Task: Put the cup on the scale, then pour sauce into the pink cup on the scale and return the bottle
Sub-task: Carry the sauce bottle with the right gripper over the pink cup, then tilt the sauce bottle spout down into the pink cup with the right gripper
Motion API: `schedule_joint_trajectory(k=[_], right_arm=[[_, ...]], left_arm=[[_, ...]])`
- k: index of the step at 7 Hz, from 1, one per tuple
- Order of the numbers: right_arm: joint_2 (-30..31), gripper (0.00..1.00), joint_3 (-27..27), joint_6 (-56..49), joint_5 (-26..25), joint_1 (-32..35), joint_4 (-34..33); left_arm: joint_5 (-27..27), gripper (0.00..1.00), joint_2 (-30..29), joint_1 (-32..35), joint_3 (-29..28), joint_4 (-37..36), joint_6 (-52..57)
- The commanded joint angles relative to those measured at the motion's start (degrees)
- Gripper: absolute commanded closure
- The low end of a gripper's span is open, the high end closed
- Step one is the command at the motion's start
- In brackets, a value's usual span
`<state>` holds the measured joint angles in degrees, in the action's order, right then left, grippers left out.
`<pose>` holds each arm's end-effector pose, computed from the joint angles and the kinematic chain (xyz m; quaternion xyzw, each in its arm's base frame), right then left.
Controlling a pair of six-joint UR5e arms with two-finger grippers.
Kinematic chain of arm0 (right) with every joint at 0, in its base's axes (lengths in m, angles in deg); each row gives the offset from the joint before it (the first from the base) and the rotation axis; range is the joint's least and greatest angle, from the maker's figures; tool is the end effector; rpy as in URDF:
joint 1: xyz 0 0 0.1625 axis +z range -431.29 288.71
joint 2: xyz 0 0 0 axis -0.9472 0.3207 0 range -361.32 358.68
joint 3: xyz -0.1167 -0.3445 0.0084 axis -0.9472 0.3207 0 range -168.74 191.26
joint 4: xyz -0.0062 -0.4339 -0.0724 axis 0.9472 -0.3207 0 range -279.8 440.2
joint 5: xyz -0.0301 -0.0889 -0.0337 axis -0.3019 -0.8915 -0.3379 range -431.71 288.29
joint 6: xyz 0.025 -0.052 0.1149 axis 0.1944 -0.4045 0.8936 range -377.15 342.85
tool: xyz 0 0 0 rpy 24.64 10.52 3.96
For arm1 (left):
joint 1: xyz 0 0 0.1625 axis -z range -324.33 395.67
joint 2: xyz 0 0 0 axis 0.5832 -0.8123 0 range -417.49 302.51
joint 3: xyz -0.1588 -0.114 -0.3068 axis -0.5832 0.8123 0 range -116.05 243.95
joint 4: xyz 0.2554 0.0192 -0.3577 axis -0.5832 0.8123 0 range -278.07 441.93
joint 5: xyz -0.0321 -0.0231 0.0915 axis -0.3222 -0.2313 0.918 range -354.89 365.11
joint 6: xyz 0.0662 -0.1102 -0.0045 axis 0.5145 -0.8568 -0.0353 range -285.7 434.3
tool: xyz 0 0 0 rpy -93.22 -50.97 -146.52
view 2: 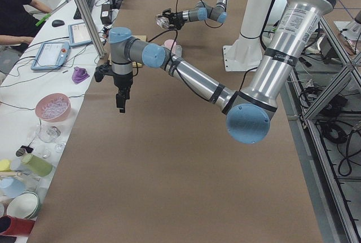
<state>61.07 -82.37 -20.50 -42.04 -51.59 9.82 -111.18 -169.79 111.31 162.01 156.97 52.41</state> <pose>-0.5193 -0.4462 0.2302 0.5600 0.1737 -0.2952 0.7544 0.0814 -0.6259 0.3719 0.0538 0.2548 -0.0329 0.9649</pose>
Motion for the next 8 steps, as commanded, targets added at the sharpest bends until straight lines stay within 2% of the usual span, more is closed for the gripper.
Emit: schedule_joint_trajectory(k=[1,4,8], right_arm=[[-2.0,1.0,2.0,-0.3,-1.4,-0.5,-1.5],[-3.1,1.0,3.4,-0.4,-2.9,-0.6,-3.3],[-3.2,1.0,4.9,-1.0,-7.6,-1.9,-4.1]], left_arm=[[0.1,0.02,0.1,0.0,-0.5,0.1,0.0],[0.2,0.02,0.1,0.1,-0.4,0.1,0.0],[0.2,0.02,0.1,0.2,-0.5,0.0,0.0]])
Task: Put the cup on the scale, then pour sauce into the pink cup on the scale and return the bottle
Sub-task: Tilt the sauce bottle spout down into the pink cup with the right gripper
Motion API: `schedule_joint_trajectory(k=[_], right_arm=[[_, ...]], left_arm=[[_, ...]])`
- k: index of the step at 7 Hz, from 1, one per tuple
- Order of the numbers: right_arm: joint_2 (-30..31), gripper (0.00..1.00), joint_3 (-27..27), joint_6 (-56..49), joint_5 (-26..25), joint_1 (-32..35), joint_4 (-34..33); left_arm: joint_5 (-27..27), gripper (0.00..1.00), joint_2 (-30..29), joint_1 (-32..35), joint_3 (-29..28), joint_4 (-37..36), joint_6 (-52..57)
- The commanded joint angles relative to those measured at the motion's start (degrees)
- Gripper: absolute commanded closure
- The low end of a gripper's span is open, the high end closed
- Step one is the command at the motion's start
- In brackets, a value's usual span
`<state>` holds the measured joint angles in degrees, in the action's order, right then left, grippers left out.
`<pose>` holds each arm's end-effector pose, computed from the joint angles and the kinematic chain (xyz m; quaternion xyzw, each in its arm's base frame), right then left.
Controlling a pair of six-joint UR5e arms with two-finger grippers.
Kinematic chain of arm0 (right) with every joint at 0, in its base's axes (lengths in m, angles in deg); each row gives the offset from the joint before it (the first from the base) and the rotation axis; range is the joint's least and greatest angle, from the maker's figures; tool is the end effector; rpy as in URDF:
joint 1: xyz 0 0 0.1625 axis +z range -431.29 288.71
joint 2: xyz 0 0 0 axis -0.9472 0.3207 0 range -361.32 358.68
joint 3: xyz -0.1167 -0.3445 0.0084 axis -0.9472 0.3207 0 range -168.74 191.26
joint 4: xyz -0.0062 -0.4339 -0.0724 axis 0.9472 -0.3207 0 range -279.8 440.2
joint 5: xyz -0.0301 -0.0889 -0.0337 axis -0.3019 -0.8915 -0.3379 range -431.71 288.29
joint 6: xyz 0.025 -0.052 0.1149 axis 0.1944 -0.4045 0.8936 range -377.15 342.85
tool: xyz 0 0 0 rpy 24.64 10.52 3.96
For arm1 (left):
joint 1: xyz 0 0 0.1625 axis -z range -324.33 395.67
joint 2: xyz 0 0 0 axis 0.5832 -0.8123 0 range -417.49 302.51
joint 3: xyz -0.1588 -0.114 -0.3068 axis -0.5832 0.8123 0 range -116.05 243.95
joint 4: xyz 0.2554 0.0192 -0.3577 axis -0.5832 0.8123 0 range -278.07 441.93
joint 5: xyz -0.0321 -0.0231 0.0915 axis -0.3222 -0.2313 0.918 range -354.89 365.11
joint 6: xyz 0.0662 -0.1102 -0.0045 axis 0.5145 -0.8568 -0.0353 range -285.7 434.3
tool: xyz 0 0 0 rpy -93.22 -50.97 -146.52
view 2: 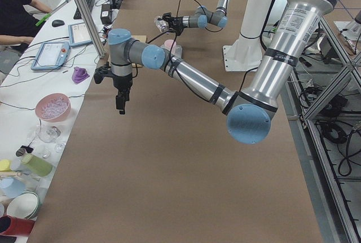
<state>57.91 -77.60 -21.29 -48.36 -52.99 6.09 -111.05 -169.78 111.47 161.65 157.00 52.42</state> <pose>-0.5446 -0.4448 0.2323 0.5504 0.2413 -0.3058 0.7385 0.0796 -0.6270 0.3752 0.0518 0.2529 -0.0350 0.9655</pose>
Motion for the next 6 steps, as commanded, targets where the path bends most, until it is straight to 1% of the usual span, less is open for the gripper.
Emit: schedule_joint_trajectory(k=[1,2,3,6], right_arm=[[-0.3,1.0,0.2,-0.2,-2.5,-1.0,-1.4],[-0.4,1.0,0.1,-0.3,-3.3,-1.2,-2.9],[-0.5,1.0,0.2,-0.3,-5.1,-1.8,-4.4],[-0.4,1.0,0.2,-0.3,-6.9,-2.3,-5.3]], left_arm=[[0.1,0.02,0.1,0.0,-0.1,0.0,0.0],[0.1,0.02,0.1,0.0,-0.1,0.0,0.0],[0.1,0.02,0.1,0.0,-0.1,0.1,0.0],[0.1,0.02,0.7,0.0,-0.1,0.3,0.0]])
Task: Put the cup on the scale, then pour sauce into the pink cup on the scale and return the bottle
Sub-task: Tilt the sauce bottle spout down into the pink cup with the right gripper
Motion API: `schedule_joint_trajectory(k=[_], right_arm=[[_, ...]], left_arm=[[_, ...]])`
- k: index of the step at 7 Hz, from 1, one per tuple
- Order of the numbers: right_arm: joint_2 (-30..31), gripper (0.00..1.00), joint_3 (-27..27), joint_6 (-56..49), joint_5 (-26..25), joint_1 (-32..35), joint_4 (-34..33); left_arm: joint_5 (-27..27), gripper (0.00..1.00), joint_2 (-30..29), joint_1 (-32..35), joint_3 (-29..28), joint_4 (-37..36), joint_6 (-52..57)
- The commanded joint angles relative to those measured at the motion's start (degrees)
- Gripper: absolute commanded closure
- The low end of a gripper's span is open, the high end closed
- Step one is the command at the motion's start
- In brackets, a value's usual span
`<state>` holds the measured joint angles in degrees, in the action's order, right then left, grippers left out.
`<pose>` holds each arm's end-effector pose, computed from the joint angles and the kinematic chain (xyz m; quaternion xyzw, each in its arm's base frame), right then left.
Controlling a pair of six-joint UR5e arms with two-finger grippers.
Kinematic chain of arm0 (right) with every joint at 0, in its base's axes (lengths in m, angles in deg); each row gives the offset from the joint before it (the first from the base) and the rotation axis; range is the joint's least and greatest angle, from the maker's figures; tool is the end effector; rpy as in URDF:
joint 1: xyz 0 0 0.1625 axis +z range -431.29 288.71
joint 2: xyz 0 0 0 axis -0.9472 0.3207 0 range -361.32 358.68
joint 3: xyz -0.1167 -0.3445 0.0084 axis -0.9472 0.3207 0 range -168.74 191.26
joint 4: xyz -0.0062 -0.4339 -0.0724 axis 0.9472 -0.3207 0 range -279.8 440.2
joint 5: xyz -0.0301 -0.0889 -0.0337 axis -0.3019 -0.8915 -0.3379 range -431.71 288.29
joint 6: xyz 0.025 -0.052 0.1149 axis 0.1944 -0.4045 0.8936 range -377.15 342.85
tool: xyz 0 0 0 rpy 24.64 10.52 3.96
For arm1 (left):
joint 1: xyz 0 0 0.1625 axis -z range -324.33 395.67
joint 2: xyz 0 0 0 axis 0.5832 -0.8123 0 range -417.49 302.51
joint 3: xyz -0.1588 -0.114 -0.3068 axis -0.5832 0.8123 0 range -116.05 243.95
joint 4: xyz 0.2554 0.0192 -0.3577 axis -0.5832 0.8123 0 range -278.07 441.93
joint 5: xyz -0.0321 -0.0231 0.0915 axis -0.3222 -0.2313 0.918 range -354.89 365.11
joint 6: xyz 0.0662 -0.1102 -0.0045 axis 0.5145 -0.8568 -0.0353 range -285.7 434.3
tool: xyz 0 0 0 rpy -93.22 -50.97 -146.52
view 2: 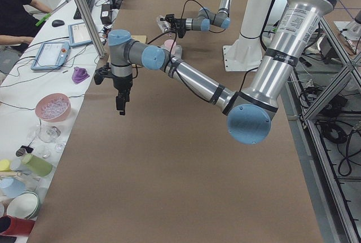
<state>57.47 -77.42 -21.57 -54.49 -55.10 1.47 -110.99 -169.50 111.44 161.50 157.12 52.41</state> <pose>-0.5548 -0.4277 0.2277 0.5488 0.2956 -0.3135 0.7163 0.0797 -0.6265 0.3793 0.0494 0.2517 -0.0355 0.9659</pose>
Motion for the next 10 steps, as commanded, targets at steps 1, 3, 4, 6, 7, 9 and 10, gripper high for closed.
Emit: schedule_joint_trajectory(k=[1,3,4,6,7,9,10], right_arm=[[-0.3,1.0,-0.1,-0.1,-1.3,-0.2,-2.1],[-0.3,1.0,-0.1,-2.6,-2.9,-0.2,-2.9],[-0.3,1.0,-0.1,-2.5,-2.9,-0.2,-2.7],[-0.3,1.0,-0.3,-1.0,-2.0,-0.1,-0.7],[-0.1,1.0,-0.3,-0.9,-0.3,0.0,1.8],[0.1,1.0,-0.4,-0.9,3.2,0.4,4.4],[0.0,1.0,-1.3,0.5,5.3,0.7,4.5]], left_arm=[[0.0,0.02,0.5,0.0,0.0,0.1,0.1],[0.0,0.02,0.7,0.0,0.0,0.4,0.1],[0.0,0.02,0.7,0.0,0.0,0.4,0.1],[0.0,0.02,0.7,0.0,0.0,0.3,0.0],[0.0,0.02,0.7,0.0,0.1,0.3,0.0],[0.0,0.02,0.7,0.0,0.2,0.3,0.0],[0.1,0.02,0.7,-0.1,0.2,0.2,0.0]])
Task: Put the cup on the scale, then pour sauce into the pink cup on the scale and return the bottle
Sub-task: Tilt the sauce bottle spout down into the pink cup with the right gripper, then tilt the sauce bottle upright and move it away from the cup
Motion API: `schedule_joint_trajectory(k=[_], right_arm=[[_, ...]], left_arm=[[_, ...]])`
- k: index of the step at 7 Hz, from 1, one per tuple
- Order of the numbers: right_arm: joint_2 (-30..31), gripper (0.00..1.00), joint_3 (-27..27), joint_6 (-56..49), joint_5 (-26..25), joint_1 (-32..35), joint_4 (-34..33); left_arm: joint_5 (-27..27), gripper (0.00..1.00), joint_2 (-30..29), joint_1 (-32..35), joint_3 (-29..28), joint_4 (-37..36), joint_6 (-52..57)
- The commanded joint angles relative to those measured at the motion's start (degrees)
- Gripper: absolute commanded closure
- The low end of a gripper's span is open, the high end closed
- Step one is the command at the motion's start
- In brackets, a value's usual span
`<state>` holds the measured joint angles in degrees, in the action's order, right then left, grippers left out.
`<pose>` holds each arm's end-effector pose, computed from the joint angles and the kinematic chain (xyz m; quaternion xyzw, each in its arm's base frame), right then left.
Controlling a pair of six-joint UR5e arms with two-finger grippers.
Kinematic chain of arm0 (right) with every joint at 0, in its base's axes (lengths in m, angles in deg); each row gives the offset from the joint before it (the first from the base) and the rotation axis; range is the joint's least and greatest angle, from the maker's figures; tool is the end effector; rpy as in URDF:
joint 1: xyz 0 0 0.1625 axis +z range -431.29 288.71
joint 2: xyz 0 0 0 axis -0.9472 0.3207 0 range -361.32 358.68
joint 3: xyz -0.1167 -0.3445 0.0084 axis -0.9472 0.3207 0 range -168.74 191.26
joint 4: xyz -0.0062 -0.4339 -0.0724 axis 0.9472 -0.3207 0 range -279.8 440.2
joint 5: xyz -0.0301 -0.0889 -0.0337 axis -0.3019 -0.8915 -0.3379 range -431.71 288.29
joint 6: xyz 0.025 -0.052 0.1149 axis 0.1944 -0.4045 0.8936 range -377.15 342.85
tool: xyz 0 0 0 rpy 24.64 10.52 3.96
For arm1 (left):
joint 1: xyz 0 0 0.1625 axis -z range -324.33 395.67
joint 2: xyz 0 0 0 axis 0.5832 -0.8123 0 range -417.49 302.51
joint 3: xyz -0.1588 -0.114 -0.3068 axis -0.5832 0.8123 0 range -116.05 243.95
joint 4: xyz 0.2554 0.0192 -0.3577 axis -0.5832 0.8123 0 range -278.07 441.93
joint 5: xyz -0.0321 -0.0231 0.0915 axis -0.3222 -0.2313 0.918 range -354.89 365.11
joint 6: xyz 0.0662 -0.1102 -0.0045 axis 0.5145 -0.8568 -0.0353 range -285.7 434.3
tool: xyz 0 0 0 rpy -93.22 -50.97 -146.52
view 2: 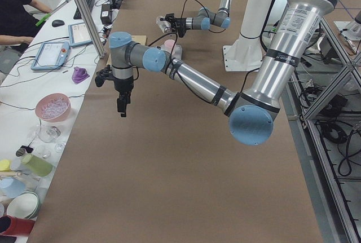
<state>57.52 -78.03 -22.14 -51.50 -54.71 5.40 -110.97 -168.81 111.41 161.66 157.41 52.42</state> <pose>-0.5516 -0.4292 0.2211 0.5596 0.2571 -0.3058 0.7261 0.0793 -0.6240 0.3848 0.0475 0.2510 -0.0357 0.9662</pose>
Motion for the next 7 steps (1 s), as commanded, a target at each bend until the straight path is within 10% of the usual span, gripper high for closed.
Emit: schedule_joint_trajectory(k=[1,7], right_arm=[[0.2,1.0,-2.3,3.7,5.0,0.8,0.5],[6.5,1.0,-10.4,21.2,20.3,7.3,12.6]], left_arm=[[0.1,0.02,-0.1,-0.1,0.0,-0.1,0.0],[0.2,0.02,-0.6,0.0,0.5,-0.2,-0.1]])
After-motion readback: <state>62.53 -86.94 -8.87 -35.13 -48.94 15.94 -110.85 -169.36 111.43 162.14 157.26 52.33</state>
